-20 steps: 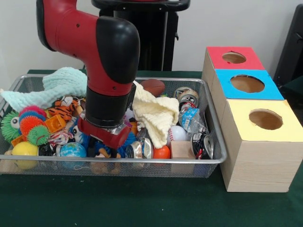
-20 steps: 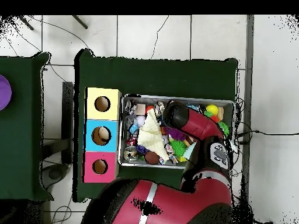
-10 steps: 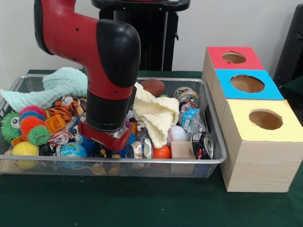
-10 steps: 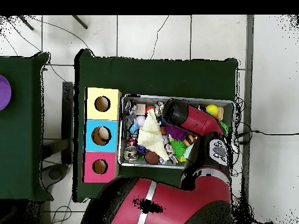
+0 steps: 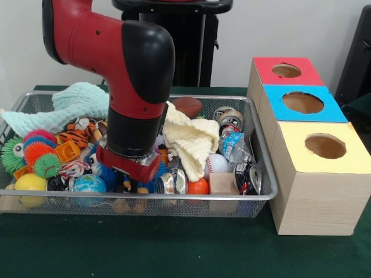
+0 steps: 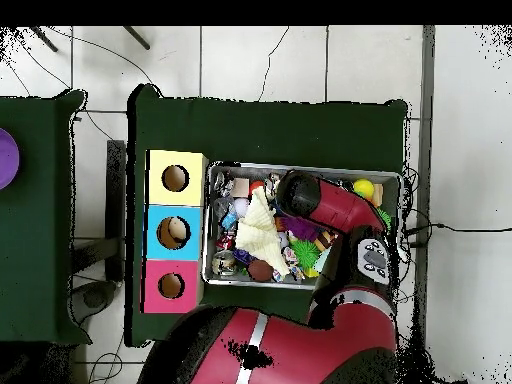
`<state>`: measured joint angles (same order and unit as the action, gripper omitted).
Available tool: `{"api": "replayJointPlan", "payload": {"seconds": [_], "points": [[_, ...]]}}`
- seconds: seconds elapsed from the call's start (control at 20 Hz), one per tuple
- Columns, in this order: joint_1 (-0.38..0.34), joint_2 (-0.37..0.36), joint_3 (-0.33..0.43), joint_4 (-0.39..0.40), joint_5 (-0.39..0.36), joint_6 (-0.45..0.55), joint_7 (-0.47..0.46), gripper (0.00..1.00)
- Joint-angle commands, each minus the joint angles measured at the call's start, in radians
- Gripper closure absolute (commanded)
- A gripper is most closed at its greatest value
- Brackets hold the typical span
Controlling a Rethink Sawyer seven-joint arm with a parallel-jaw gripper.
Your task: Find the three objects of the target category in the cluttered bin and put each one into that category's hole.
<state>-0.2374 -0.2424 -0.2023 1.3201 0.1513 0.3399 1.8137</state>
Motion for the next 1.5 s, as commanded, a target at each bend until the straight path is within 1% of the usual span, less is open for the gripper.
{"api": "replayJointPlan", "payload": {"seconds": [0.05,0.2,0.25,0.45,0.55,0.75,1.0,1.1,1.3,1.5], "points": [[-0.002,-0.088,0.137,0.043,-0.018,0.037,0.059,1.00],[-0.001,-0.131,0.139,0.082,-0.018,0.058,0.069,1.00],[-0.001,-0.157,0.143,0.108,-0.019,0.061,0.068,1.00],[0.023,-0.294,0.119,0.215,-0.008,0.129,0.085,1.00],[0.036,-0.345,0.109,0.250,-0.001,0.158,0.094,1.00],[0.060,-0.404,0.097,0.298,0.014,0.176,0.126,1.00],[0.107,-0.493,0.068,0.381,0.026,0.153,0.174,1.00],[0.111,-0.524,0.074,0.408,0.034,0.166,0.169,1.00],[0.120,-0.571,0.084,0.447,0.060,0.228,0.162,1.00],[0.161,-0.624,0.067,0.499,0.063,0.237,0.171,1.00]]}}
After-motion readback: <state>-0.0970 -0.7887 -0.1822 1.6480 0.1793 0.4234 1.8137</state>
